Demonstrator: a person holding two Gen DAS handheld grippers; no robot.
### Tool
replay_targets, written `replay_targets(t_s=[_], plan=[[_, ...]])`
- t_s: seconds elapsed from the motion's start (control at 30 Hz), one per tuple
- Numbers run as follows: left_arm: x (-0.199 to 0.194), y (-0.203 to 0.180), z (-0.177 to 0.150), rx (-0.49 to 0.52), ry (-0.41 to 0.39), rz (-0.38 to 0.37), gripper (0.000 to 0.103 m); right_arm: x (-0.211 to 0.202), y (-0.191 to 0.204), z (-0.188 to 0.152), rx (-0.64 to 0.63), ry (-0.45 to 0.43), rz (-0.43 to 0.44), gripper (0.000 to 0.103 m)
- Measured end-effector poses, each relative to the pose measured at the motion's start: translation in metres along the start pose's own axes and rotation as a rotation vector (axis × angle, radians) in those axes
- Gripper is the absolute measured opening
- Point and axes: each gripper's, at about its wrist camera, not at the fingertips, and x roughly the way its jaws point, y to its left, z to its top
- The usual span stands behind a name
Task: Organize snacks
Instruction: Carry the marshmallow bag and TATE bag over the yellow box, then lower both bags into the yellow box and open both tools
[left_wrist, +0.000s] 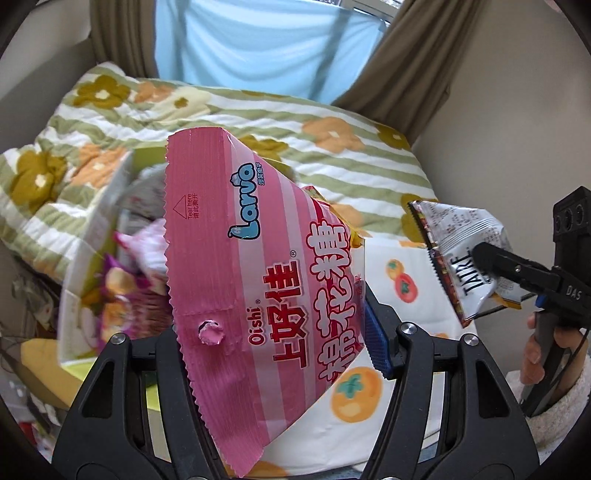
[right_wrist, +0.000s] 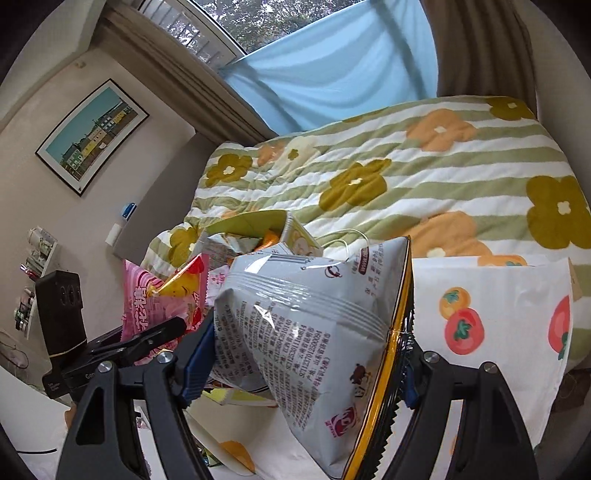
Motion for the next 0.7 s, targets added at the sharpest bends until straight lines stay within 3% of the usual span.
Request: replay_targets(t_s=[0.3,0.43,0.6,0.67,0.7], plan=[[-0.02,0.087,0.002,0.06,0.037,0.049,0.06,0.046,0.085,-0.005,-0.002,-0.028,0.021,0.075],[-0.011,0.114,-0.001,0.085,0.082,0.025,0.06,0.066,0.114,-0.007,-0.011,-0.023,-0.003,0.075],[0.008,0.119,-0.004,0.17,0.155,-0.029,0.06,0.085,0.133,-0.011,0.023,-0.035,-0.051,0.075],[0.007,0.114,-0.004,0.218,0.127,-0.057,0.066,0.09,0.135,-0.014,0.043,-0.033,-0.069,0.075],[0.005,0.112,-0.004,0.245,0.104,-0.058,0.08,0.092,0.135,-0.015,0.051,-0.031,-0.081,0.075]])
